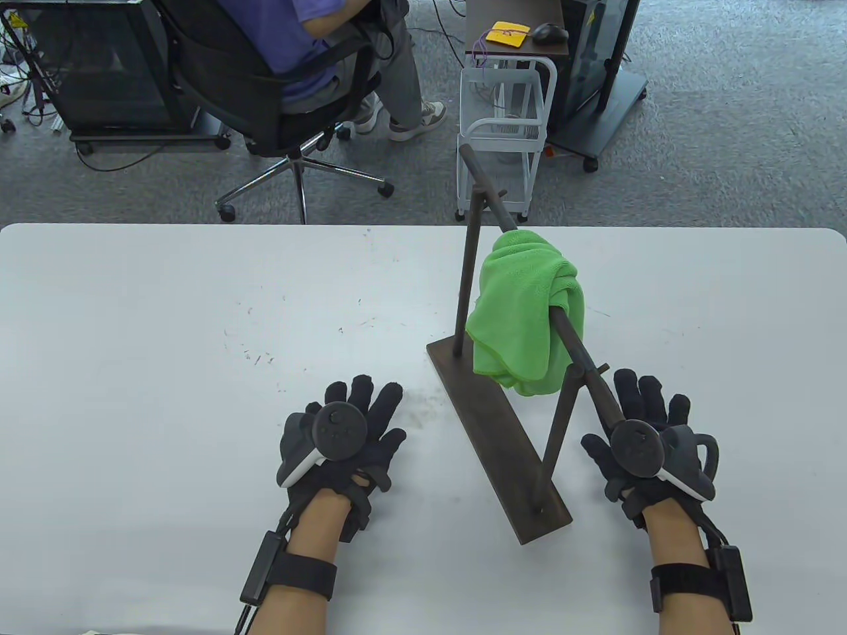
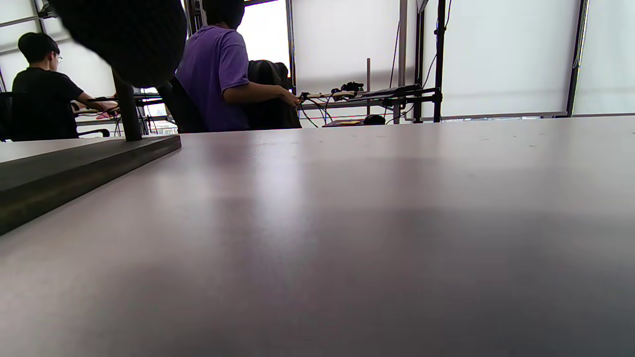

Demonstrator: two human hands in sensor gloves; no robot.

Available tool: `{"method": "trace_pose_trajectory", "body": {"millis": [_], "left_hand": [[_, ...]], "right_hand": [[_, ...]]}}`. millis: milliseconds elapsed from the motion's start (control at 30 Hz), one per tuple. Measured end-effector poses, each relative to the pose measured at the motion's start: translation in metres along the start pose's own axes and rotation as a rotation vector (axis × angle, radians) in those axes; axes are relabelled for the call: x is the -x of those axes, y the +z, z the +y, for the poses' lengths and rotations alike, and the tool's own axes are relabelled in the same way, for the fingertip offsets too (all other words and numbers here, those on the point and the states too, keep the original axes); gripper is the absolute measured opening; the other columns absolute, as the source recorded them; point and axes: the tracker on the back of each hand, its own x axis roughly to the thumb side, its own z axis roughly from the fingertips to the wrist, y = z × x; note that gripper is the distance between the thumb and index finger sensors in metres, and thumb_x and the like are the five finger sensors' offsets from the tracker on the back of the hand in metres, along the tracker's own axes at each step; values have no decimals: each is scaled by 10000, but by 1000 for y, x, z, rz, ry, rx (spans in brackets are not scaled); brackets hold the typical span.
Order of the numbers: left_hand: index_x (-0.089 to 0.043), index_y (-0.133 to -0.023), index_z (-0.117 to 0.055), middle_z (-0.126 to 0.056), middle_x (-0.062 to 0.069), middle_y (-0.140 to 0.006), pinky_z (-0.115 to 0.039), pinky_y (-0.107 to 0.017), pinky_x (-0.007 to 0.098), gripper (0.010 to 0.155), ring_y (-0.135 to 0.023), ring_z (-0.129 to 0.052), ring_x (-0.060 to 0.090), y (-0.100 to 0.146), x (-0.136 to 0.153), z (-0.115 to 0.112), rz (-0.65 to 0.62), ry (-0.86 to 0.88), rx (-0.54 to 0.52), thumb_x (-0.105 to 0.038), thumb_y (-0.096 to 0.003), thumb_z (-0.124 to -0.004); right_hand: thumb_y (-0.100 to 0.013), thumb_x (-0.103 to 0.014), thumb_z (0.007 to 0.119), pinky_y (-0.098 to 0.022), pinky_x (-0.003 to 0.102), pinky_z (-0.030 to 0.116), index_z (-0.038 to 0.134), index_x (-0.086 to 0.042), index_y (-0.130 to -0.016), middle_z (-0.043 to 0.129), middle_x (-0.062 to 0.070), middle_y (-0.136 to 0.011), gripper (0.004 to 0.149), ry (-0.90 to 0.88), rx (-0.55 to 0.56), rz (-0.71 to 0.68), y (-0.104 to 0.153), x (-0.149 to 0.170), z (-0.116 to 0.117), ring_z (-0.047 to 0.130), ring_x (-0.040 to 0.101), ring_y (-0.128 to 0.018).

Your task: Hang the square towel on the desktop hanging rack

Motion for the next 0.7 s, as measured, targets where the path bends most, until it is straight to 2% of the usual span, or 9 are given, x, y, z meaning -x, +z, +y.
{"method": "trace_pose_trajectory", "body": {"millis": [700], "left_hand": [[-374, -1138, -456, -275, 101, -1183, -146, -605, 737, 690, -1061, -192, 574, -1, -1, -3, -4, 5, 8, -500, -526, -751]], "right_hand": [[-505, -561, 741, -620, 758, 202, 130, -396, -1005, 125, 90, -1164, 807, 13, -43, 9, -1, -2, 3, 236, 489, -1036]]}}
